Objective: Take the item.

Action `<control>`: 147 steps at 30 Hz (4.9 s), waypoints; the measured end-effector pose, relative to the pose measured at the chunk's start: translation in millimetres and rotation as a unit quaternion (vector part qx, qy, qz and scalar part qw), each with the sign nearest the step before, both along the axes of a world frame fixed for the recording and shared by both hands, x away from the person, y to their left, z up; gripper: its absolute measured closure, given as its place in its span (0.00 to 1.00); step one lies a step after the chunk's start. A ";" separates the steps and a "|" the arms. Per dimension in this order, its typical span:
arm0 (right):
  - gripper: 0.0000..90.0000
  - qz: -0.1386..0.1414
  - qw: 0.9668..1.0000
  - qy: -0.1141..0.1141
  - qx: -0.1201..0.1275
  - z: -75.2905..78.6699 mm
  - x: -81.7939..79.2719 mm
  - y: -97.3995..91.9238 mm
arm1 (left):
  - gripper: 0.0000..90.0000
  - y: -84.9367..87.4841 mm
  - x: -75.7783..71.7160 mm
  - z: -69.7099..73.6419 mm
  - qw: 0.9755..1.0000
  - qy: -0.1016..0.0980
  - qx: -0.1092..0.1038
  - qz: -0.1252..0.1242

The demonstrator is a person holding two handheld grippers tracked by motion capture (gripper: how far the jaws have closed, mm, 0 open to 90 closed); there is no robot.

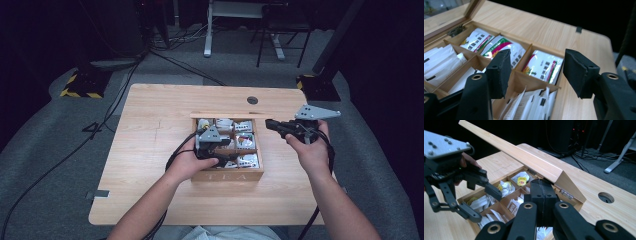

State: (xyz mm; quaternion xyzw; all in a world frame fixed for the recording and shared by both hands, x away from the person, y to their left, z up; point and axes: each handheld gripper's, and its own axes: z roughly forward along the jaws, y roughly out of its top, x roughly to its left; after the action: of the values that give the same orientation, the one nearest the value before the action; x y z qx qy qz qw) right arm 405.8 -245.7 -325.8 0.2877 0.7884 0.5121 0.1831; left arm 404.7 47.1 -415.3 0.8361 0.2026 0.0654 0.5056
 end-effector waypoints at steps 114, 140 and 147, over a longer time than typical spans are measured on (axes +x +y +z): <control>1.00 0.004 1.000 0.006 -0.007 0.8 -0.2 -0.3 | 1.00 58.9 -28.7 50.3 1.000 -0.030 0.003 0.010; 1.00 0.006 1.000 0.007 -0.009 0.7 0.1 0.0 | 1.00 116.0 -57.9 44.1 0.998 -0.054 0.006 0.044; 1.00 0.008 1.000 0.008 -0.011 0.3 -0.3 -0.2 | 1.00 133.5 -61.6 39.6 0.996 -0.053 0.026 0.065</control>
State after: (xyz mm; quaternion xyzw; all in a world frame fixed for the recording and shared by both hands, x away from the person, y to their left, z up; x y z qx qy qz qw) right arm 405.5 -245.9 -325.5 0.2832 0.7976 0.5028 0.1757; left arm 343.0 180.6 -375.8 0.8293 0.2277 0.1477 0.4885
